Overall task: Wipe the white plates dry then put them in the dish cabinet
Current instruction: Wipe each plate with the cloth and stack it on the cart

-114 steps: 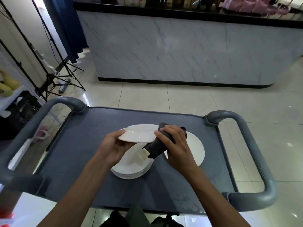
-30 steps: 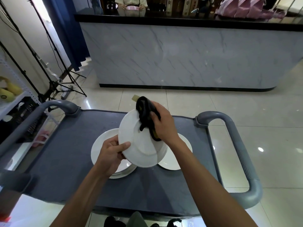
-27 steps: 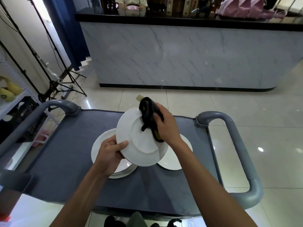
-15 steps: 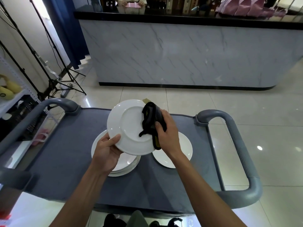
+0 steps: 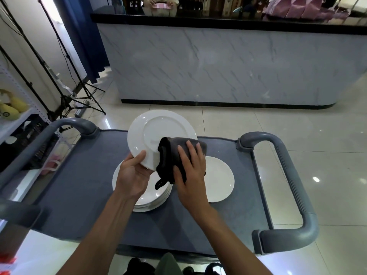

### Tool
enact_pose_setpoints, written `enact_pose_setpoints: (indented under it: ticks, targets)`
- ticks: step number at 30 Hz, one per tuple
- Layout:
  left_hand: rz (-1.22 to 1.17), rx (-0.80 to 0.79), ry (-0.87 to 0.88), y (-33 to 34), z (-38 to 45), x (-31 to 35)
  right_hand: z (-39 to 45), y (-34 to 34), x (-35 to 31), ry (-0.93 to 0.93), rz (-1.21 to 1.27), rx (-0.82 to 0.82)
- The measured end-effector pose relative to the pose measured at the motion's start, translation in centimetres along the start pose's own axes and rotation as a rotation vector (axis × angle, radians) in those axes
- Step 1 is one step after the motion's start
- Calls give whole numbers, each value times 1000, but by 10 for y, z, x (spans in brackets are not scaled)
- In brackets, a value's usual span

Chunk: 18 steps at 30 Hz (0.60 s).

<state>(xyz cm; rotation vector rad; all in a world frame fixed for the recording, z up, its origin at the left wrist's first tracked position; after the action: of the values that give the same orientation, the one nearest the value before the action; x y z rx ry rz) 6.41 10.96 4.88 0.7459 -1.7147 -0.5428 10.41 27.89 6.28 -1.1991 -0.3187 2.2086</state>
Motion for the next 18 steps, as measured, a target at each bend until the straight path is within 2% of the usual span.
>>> enact_pose_setpoints:
  ticks: [4, 8, 13, 18]
  targets:
    - [43, -64, -7, 3, 0, 1, -9, 7, -8, -109, -97, -51]
    - [98, -95, 3, 8, -1, 2, -4, 7, -12, -79, -132, -45]
    - [276, -146, 62, 17, -5, 5, 17, 8, -15, 25, -128, -106]
    - [313, -172, 79, 19, -4, 10, 31, 6, -17, 53, -114, -138]
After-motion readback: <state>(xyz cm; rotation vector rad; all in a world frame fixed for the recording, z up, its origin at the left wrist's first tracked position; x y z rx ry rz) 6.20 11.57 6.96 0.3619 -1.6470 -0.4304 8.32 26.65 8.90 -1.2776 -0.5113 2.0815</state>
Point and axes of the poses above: each hand's wrist, its own z-axis towards the middle knuckle, its own y-axis out of the palm, x = y × z, the point moved 6 cm from there along z, towards the middle knuckle, and after that the axes turned 3 degrees about x, right-handed, at the moved point
